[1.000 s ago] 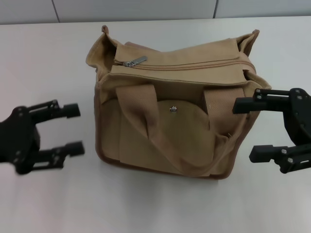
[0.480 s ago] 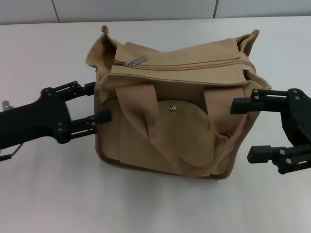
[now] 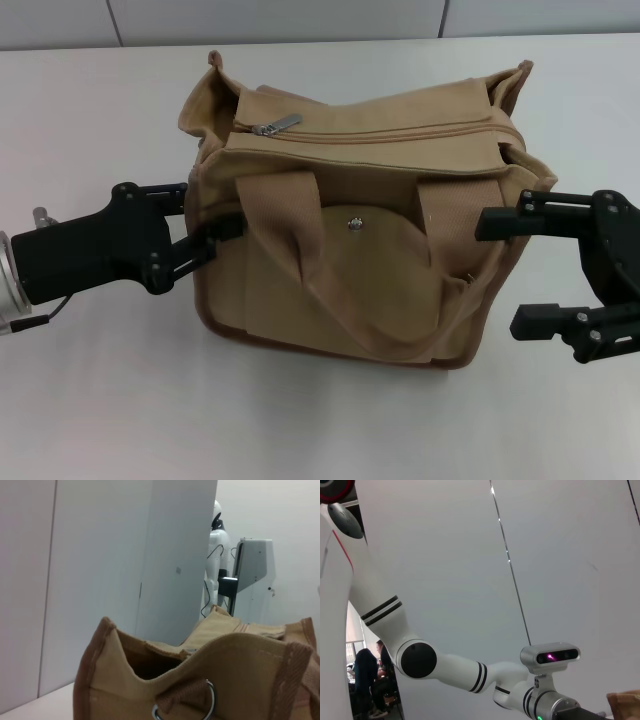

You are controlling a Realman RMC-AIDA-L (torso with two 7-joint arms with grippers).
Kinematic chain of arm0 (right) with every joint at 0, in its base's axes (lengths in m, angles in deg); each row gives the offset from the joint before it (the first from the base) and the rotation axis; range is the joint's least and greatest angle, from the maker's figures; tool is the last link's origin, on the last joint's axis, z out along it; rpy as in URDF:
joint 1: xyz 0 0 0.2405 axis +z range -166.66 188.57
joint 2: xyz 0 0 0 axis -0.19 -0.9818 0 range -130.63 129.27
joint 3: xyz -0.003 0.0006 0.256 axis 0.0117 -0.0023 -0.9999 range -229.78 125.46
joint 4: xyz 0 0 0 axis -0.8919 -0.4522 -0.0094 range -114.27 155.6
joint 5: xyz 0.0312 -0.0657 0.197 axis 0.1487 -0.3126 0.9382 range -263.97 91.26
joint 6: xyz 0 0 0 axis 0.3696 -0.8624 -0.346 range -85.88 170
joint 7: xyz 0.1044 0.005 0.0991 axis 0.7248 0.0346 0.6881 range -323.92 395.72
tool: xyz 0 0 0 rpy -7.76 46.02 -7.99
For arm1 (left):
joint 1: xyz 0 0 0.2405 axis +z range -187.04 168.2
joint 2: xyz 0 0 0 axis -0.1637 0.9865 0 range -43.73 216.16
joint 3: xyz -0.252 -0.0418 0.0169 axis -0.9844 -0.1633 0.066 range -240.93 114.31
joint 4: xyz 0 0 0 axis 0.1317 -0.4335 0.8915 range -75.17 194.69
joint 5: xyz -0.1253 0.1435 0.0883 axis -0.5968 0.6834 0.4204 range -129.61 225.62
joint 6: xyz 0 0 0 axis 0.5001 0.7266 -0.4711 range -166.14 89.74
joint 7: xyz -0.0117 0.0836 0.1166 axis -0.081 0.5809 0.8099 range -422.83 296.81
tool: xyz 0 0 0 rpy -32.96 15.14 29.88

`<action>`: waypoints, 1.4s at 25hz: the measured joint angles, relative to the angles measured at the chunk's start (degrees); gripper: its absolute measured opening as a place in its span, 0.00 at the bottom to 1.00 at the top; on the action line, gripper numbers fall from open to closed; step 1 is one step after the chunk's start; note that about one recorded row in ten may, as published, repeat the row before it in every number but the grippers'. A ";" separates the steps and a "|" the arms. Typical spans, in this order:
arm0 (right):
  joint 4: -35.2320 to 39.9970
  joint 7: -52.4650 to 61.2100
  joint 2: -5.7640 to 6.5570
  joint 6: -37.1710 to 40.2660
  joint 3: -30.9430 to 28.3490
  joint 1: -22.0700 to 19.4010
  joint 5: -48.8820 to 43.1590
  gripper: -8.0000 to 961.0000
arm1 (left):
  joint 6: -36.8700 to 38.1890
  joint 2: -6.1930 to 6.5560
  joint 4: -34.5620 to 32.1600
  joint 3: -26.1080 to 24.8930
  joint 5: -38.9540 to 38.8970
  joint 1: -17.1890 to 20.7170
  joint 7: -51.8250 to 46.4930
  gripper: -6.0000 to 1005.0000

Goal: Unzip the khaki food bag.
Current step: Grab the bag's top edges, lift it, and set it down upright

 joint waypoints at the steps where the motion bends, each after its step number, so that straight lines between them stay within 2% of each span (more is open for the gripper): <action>1: 0.00 0.00 0.00 0.00 0.00 0.00 0.00 0.84 | 0.00 0.00 0.00 0.00 0.00 0.00 0.00 0.44; 8: -0.01 -0.45 0.00 0.00 -0.23 0.00 0.00 0.84 | 0.90 -0.32 0.15 -0.32 0.06 0.52 3.95 0.14; 19: -0.01 -0.58 0.00 0.00 -0.54 0.00 0.13 0.84 | 1.85 -0.12 -0.01 -2.05 -0.27 -0.43 4.17 0.09; 20: -0.01 -0.58 0.00 0.00 -0.85 -0.04 0.29 0.84 | 1.88 0.56 -1.25 -2.43 -0.29 -1.36 2.83 0.09; 22: -0.01 -0.58 0.00 0.01 -1.17 -0.06 0.31 0.84 | 1.91 0.87 -1.85 -2.48 -0.28 -1.77 2.19 0.08; 23: -0.04 -0.58 0.00 0.00 -2.02 -0.07 0.35 0.84 | 2.29 2.08 -4.11 -2.70 -0.28 -3.08 0.24 0.08; 24: -0.04 -0.58 0.00 0.00 -2.02 -0.07 0.35 0.84 | 2.29 2.08 -4.11 -2.70 -0.28 -3.08 0.24 0.07; 25: -0.40 -0.58 -0.02 -0.03 -3.12 0.01 0.37 0.84 | 2.95 2.83 -6.13 -2.90 -0.30 -3.92 -1.40 0.07; 28: -1.15 -0.58 -0.06 -0.26 -4.43 0.20 0.38 0.84 | 4.23 3.27 -9.21 -3.39 -0.30 -4.48 -3.38 0.07; 30: -3.33 -1.64 -0.46 -2.49 -8.65 0.29 1.25 0.84 | 6.32 3.04 -13.89 -4.29 -0.35 -4.81 -5.67 0.07; 32: -4.20 -3.10 -0.82 -3.81 -10.20 0.21 2.00 0.84 | 6.72 2.79 -15.12 -4.38 -0.37 -4.84 -6.21 0.07; 33: -6.10 -8.46 -1.91 -6.97 -11.97 -0.02 3.59 0.84 | 7.21 2.05 -17.33 -4.40 -0.39 -4.87 -6.95 0.07; 34: -6.10 -8.46 -1.91 -6.97 -11.97 -0.02 3.59 0.84 | 7.21 2.05 -17.33 -4.40 -0.39 -4.87 -6.95 0.07; 35: -7.19 -11.43 -2.26 -8.39 -12.32 -0.06 4.16 0.84 | 7.32 0.91 -18.86 -4.16 -0.35 -4.91 -7.09 0.07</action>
